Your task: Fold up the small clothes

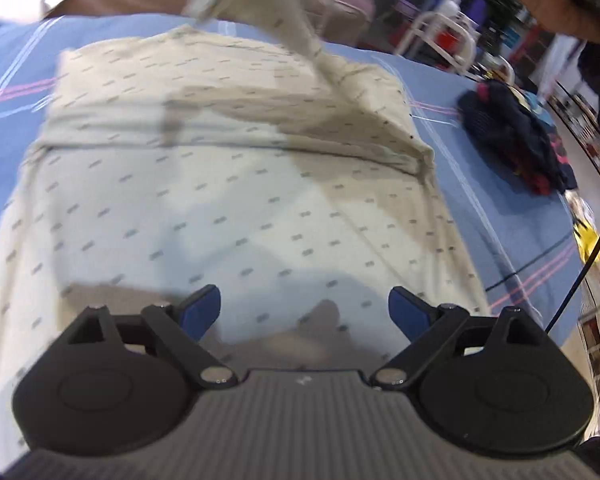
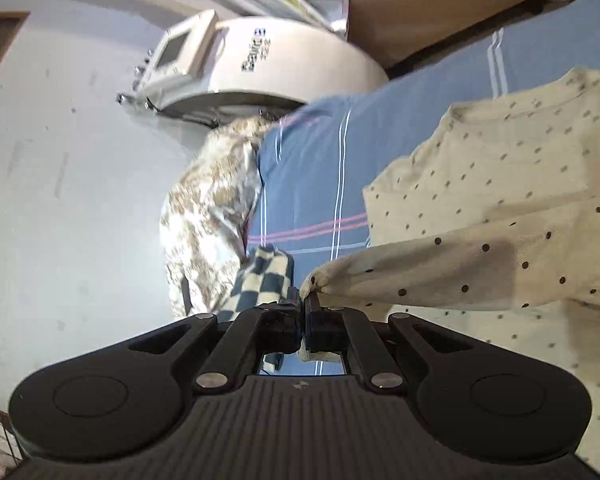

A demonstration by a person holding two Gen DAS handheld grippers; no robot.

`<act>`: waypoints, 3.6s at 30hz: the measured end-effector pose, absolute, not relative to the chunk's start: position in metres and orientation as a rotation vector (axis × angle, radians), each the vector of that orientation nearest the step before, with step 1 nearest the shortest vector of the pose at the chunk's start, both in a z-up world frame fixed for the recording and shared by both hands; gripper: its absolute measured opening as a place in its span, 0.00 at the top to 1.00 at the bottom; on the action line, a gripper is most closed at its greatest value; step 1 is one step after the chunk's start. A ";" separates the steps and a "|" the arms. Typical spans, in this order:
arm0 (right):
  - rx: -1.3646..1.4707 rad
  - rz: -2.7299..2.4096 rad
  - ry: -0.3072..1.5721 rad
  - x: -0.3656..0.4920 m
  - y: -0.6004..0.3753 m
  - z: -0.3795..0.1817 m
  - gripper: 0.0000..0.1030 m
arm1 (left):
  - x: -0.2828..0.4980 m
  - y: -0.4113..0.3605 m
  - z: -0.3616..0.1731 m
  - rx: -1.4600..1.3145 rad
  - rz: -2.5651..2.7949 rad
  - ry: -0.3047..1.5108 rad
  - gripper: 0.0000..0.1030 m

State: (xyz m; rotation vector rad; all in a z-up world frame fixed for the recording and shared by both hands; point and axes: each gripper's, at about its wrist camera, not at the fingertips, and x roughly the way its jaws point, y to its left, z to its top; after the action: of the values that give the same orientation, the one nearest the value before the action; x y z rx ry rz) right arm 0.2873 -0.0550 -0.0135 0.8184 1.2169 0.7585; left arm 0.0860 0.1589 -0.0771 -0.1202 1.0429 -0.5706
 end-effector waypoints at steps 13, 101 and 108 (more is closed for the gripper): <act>0.585 0.573 1.063 0.249 -0.055 -0.080 0.17 | 0.113 0.237 -0.089 -0.241 -0.383 0.958 0.06; 0.141 0.171 0.926 0.084 -0.191 -0.122 0.10 | 0.312 0.182 -0.106 0.310 -0.542 0.860 0.38; 0.150 0.170 0.926 0.085 -0.192 -0.123 0.10 | 0.319 0.190 -0.111 0.243 -0.537 0.891 0.95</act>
State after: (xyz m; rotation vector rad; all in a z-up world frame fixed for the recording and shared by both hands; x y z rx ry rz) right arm 0.0846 -0.1921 -0.1234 0.1503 0.9258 0.1698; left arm 0.3193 0.1898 -0.1112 0.2427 0.8907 -0.5369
